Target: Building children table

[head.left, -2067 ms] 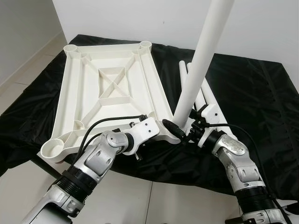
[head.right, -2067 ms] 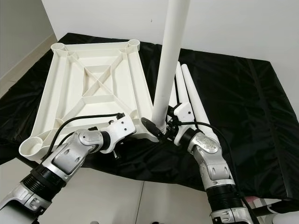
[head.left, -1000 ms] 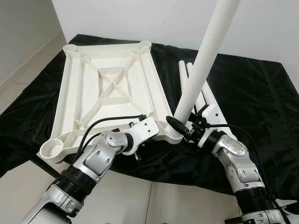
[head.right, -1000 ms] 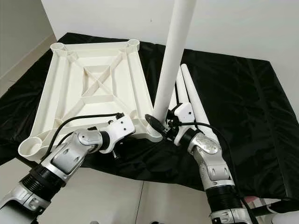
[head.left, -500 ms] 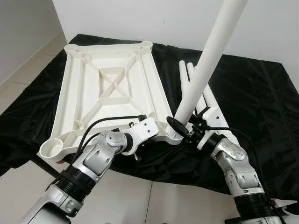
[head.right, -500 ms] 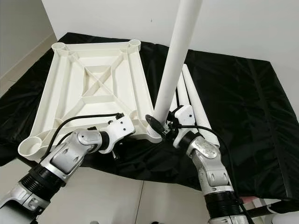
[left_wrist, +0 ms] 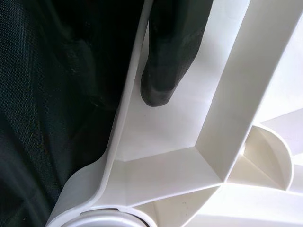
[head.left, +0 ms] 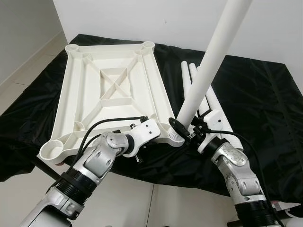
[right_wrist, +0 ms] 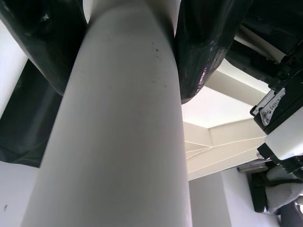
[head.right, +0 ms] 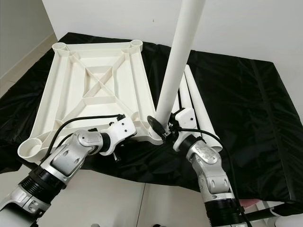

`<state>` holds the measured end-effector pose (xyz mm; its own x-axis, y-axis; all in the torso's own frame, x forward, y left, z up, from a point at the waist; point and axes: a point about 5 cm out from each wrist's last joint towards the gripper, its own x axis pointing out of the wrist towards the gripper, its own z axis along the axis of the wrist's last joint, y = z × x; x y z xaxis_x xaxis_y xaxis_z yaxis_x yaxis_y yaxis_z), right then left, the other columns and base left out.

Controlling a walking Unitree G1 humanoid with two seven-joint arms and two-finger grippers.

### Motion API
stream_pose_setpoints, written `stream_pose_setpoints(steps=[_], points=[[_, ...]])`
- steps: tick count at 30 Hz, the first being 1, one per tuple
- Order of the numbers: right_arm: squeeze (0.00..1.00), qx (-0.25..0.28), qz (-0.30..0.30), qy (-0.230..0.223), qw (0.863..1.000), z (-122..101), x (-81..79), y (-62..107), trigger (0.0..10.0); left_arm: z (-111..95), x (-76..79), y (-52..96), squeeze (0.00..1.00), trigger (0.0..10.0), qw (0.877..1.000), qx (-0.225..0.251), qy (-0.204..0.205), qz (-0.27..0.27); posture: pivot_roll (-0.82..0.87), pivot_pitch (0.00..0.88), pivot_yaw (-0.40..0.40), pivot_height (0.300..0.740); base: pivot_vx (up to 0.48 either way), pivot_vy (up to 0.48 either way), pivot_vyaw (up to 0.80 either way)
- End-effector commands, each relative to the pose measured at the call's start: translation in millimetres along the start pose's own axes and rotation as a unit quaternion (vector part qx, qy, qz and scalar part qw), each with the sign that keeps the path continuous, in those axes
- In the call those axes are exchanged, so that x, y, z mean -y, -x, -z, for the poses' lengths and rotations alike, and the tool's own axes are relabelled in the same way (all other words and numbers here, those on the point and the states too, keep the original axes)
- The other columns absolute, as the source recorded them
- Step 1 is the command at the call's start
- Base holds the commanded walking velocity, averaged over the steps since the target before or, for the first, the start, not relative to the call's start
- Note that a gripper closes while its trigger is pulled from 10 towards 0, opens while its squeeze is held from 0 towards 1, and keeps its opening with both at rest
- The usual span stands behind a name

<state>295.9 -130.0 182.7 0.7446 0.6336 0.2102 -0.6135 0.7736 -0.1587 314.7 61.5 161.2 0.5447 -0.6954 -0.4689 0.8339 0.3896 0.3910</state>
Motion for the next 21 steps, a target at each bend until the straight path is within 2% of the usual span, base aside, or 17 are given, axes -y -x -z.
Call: stream_pose_setpoints(steps=[1,21], points=[[0.00,0.003,-0.041,-0.013,0.999,0.7,-19.2,-6.6,10.0,1.9,12.4,-4.9,0.00,10.0,0.999,-0.004,0.002,0.042,-0.11,0.173,-0.009,0.740,0.000,0.000,0.00],[0.00,-0.004,-0.002,-0.019,1.000,2.7,-27.7,-9.0,10.0,0.6,12.4,-1.2,0.00,10.0,0.999,-0.003,0.002,0.038,-0.09,0.165,-0.017,0.740,0.000,0.000,0.00]])
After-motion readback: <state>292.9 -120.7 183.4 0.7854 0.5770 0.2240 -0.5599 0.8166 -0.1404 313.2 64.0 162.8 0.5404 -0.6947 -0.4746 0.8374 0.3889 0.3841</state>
